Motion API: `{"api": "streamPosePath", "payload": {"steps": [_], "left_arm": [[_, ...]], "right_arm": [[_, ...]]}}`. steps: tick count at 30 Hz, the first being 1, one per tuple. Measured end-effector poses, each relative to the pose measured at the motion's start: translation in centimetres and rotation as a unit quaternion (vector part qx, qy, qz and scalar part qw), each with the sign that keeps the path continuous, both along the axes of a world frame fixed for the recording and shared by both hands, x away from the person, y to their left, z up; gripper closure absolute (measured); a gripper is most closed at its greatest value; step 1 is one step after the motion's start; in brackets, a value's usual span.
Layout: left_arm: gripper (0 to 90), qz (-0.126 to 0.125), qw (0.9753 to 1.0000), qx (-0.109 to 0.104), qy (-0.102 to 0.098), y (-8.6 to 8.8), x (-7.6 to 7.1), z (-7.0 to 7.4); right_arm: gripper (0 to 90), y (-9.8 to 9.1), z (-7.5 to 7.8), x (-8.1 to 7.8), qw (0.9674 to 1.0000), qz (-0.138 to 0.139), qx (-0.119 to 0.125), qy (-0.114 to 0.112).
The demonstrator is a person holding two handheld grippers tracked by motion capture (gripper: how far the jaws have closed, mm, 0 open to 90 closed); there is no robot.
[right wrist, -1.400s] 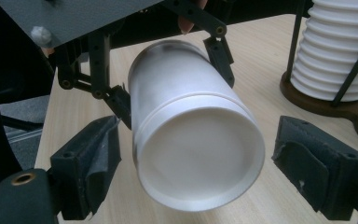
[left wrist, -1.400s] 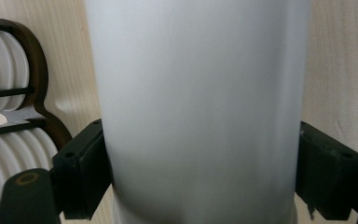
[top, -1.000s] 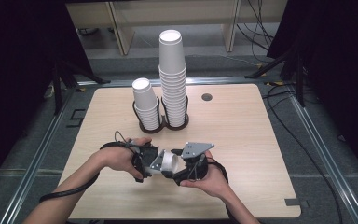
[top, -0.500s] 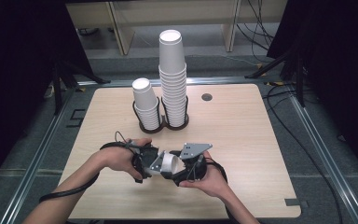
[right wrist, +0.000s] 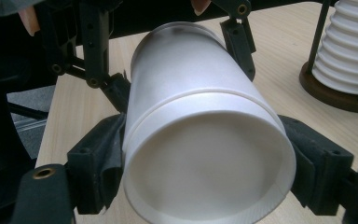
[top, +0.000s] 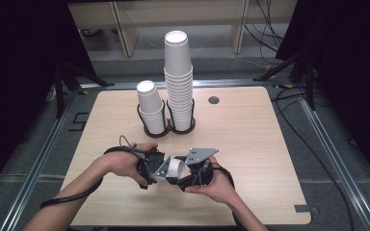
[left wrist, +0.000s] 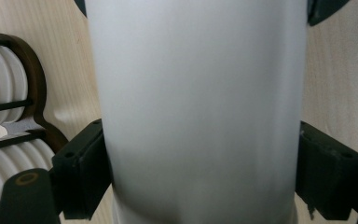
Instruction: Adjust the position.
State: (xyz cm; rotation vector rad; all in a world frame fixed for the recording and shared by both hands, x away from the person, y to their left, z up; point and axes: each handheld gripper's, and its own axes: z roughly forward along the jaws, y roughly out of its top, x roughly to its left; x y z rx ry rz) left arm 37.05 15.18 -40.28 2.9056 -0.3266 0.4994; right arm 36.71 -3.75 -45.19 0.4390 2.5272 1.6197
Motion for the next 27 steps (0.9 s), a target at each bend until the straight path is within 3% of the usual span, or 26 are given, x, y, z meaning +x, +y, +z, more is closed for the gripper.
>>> {"api": "streamPosePath", "payload": {"steps": [7, 8, 11, 13, 23, 27], "left_arm": [[15.2, 0.001, 1.0000, -0.005, 0.005, 0.1, 0.0, 0.0], [15.1, -0.002, 0.9999, -0.009, 0.007, 0.2, 0.0, 0.0], [14.8, -0.007, 0.9999, -0.013, 0.005, 0.2, 0.0, 0.0], [14.5, -0.006, 0.9997, -0.022, 0.010, 0.4, 0.1, 0.0], [13.6, -0.003, 0.9986, -0.048, 0.020, 0.9, 0.1, -0.2], [12.7, -0.002, 0.9978, -0.064, 0.018, 1.0, 0.0, -0.2]], "right_arm": [[23.9, -0.2, 0.0, -0.1, 1.0000, 0.006, 0.000, 0.003], [24.5, -0.3, 0.0, -0.1, 0.9999, 0.010, 0.000, -0.007], [25.0, -0.4, 0.0, -0.2, 0.9999, 0.011, -0.001, -0.007], [25.7, -0.4, 0.0, -0.2, 0.9996, 0.016, 0.000, -0.023], [26.5, -0.4, 0.1, -0.5, 0.9997, 0.014, 0.002, -0.021], [26.8, -0.5, 0.2, -0.5, 0.9994, 0.013, 0.002, -0.031]]}}
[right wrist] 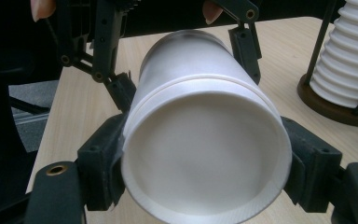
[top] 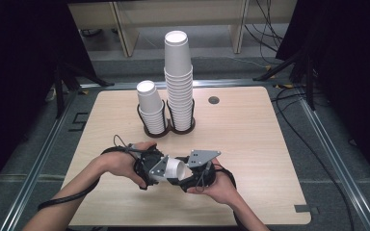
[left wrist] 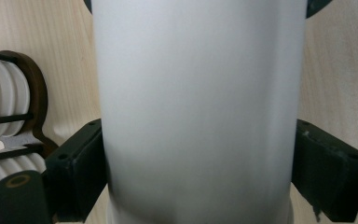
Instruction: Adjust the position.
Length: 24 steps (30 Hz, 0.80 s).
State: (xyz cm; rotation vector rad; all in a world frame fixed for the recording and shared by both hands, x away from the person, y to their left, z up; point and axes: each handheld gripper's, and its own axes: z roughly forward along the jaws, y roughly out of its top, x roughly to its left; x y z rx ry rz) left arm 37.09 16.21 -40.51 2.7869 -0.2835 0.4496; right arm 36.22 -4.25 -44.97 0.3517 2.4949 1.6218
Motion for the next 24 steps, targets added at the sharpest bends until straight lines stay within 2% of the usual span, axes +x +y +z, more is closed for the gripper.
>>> {"api": "streamPosePath", "payload": {"steps": [1, 8, 11, 12, 15, 18, 22, 23, 24], "left_arm": [[12.4, 0.000, 1.0000, -0.002, 0.003, 0.03, 0.02, 0.03], [7.6, 0.003, 0.9999, -0.016, 0.002, 0.03, -0.02, 0.06], [3.6, -0.001, 0.9998, -0.020, -0.001, 0.09, -0.02, 0.07], [2.1, 0.000, 0.9997, -0.023, -0.005, 0.13, 0.00, 0.07], [0.0, 0.001, 0.9995, -0.031, -0.001, 0.20, -0.01, 0.08], [0.0, 0.006, 0.9993, -0.037, -0.008, 0.24, 0.01, 0.10], [0.0, 0.010, 0.9985, -0.053, -0.010, 0.50, 0.04, 0.31], [0.0, 0.011, 0.9982, -0.058, -0.009, 0.64, 0.05, 0.47], [0.0, 0.011, 0.9979, -0.063, -0.007, 0.75, 0.03, 0.51]], "right_arm": [[26.9, -0.03, 0.03, -0.18, 0.9999, -0.004, 0.001, 0.010], [27.1, -0.20, 0.14, -0.11, 1.0000, -0.002, -0.001, -0.006], [27.1, -0.22, 0.07, -0.12, 1.0000, 0.003, -0.002, -0.001], [27.1, -0.26, -0.01, -0.11, 1.0000, 0.002, -0.001, -0.007], [27.1, -0.39, -0.10, -0.22, 1.0000, -0.003, 0.002, 0.003], [27.1, -0.59, -0.07, -0.23, 0.9999, -0.003, 0.001, 0.011], [27.1, -0.73, -0.10, -0.23, 0.9999, -0.003, 0.000, 0.010], [27.1, -0.82, -0.11, -0.14, 1.0000, -0.006, 0.004, -0.002], [27.1, -0.86, -0.11, -0.20, 1.0000, -0.007, 0.005, 0.004]]}}
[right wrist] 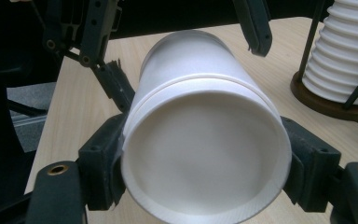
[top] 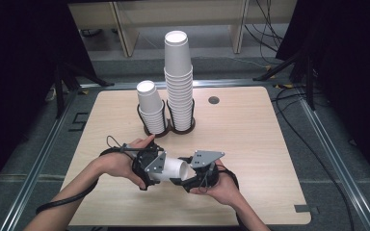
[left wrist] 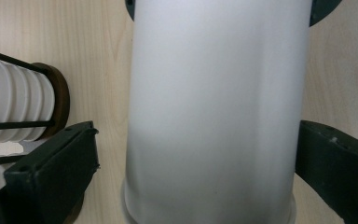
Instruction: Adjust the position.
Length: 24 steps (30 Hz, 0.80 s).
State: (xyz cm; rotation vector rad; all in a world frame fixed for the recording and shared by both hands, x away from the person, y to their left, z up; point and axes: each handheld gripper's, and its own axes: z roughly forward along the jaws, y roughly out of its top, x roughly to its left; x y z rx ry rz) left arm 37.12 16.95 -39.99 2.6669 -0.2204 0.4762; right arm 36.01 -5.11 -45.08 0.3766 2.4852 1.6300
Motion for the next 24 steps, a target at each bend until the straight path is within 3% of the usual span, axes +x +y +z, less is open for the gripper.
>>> {"api": "streamPosePath", "payload": {"steps": [5, 6, 8, 9, 10, 12, 13, 16, 17, 19, 20, 24], "left_arm": [[0.0, 0.006, 0.9998, -0.018, 0.000, 0.5, 0.1, 0.2], [0.0, 0.006, 0.9995, -0.030, 0.000, 0.9, 0.1, 0.2], [0.0, 0.006, 0.9992, -0.038, 0.003, 1.1, 0.1, 0.3], [0.0, 0.007, 0.9982, -0.060, 0.006, 1.6, 0.1, 0.3], [0.0, 0.008, 0.9975, -0.070, 0.008, 1.8, 0.1, 0.3], [0.0, 0.006, 0.9953, -0.096, 0.002, 2.2, 0.2, 0.2], [0.0, 0.011, 0.9935, -0.113, 0.001, 2.4, 0.2, 0.0], [0.0, 0.016, 0.9898, -0.141, 0.008, 2.9, 0.2, -0.4], [0.0, 0.016, 0.9898, -0.141, 0.008, 2.9, 0.2, -0.4], [0.0, 0.022, 0.9849, -0.171, 0.017, 3.4, 0.1, -0.8], [0.0, 0.026, 0.9809, -0.192, 0.018, 3.6, 0.0, -1.1], [0.0, 0.037, 0.9701, -0.237, 0.036, 3.9, 0.1, -1.9]], "right_arm": [[27.1, -0.3, 0.0, 0.0, 1.0000, -0.001, 0.003, 0.003], [27.1, -0.6, 0.0, 0.1, 1.0000, 0.000, 0.004, -0.003], [27.1, -0.7, 0.0, -0.1, 1.0000, -0.003, 0.005, 0.008], [27.1, -1.1, 0.1, 0.1, 1.0000, -0.003, 0.007, -0.002], [27.1, -1.2, 0.0, -0.1, 0.9998, -0.007, 0.011, 0.013], [27.1, -1.5, 0.1, 0.0, 0.9999, -0.004, 0.010, 0.002], [27.1, -1.6, 0.1, -0.2, 0.9998, -0.004, 0.015, 0.012], [27.1, -2.1, 0.1, -0.3, 0.9997, -0.011, 0.016, 0.012], [27.1, -2.3, 0.1, -0.3, 0.9996, -0.015, 0.020, 0.009], [27.0, -2.7, 0.2, -0.3, 0.9995, -0.018, 0.022, 0.011], [27.0, -2.8, 0.1, -0.3, 0.9993, -0.022, 0.028, 0.006], [27.0, -3.2, 0.0, -0.4, 0.9991, -0.019, 0.034, 0.018]]}}
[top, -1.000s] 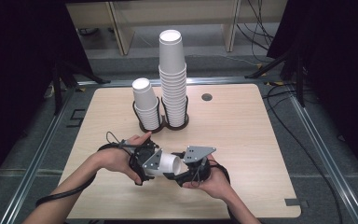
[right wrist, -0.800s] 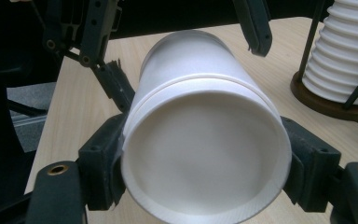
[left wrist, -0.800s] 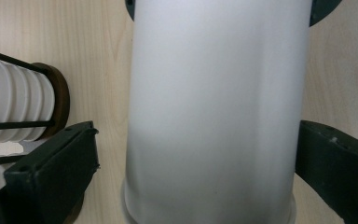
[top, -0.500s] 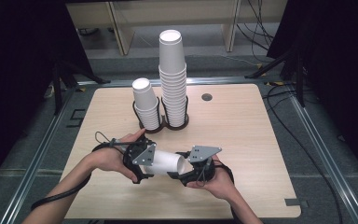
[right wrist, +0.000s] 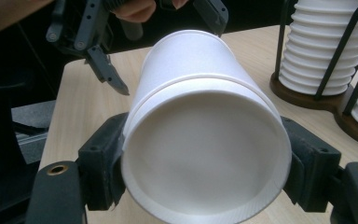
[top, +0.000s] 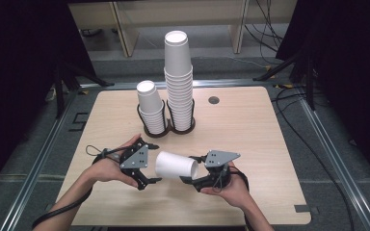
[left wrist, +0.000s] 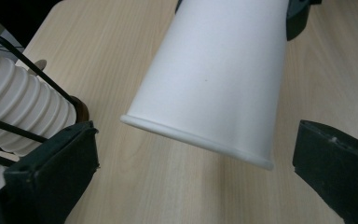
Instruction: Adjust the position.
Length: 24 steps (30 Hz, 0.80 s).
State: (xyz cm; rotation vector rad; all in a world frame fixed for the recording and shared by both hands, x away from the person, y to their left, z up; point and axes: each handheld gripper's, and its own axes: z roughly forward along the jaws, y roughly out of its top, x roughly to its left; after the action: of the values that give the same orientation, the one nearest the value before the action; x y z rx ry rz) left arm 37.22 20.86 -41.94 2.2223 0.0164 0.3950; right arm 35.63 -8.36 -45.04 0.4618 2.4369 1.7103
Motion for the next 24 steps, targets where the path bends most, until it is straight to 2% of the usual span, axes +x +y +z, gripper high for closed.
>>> {"api": "streamPosePath", "payload": {"steps": [1, 2, 3, 5, 6, 8, 10, 15, 16, 19, 21, 24], "left_arm": [[0.0, -0.001, 1.0000, 0.000, 0.000, 0.1, 0.1, -0.2], [0.0, -0.001, 1.0000, 0.000, 0.000, 0.1, 0.1, -0.2], [0.0, -0.001, 0.9999, -0.008, 0.009, 0.0, 0.1, -0.9], [0.0, -0.002, 1.0000, -0.004, 0.008, 0.0, 0.3, -1.2], [0.0, -0.001, 0.9999, -0.009, 0.014, 0.0, 0.3, -1.4], [0.0, -0.003, 0.9999, -0.004, 0.014, -0.1, 0.5, -1.7], [0.0, 0.000, 0.9998, -0.011, 0.017, -0.3, 0.6, -1.9], [0.0, -0.008, 0.9997, -0.006, 0.022, -0.6, 0.8, -2.0], [0.0, -0.014, 0.9996, -0.005, 0.024, -0.7, 0.9, -2.0], [0.0, -0.020, 0.9996, 0.000, 0.020, -0.8, 1.1, -1.9], [0.2, -0.021, 0.9994, -0.011, 0.026, -1.0, 1.0, -2.0], [2.3, -0.029, 0.9992, -0.006, 0.027, -1.1, 1.0, -2.0]], "right_arm": [[27.0, -0.1, 0.0, 0.1, 1.0000, 0.000, 0.000, -0.010], [27.0, -0.1, 0.0, 0.1, 1.0000, 0.000, 0.000, -0.010], [27.0, -0.1, 0.0, 0.0, 1.0000, 0.002, -0.004, -0.007], [27.0, -0.1, -0.1, -0.1, 1.0000, 0.004, -0.004, 0.001], [27.0, 0.0, -0.1, -0.1, 1.0000, 0.004, -0.006, 0.000], [27.0, 0.1, 0.0, 0.0, 0.9999, 0.010, -0.007, 0.000], [27.0, 0.2, 0.0, 0.1, 0.9999, 0.012, -0.010, 0.000], [27.0, 0.5, 0.0, 0.3, 0.9998, 0.015, -0.008, -0.010], [27.0, 0.5, -0.1, 0.2, 0.9998, 0.016, -0.008, -0.002], [27.0, 0.6, 0.0, 0.2, 0.9998, 0.019, -0.011, -0.001], [27.0, 0.7, -0.1, 0.2, 0.9997, 0.022, -0.012, -0.002], [27.0, 0.8, -0.2, 0.3, 0.9997, 0.021, -0.011, -0.004]]}}
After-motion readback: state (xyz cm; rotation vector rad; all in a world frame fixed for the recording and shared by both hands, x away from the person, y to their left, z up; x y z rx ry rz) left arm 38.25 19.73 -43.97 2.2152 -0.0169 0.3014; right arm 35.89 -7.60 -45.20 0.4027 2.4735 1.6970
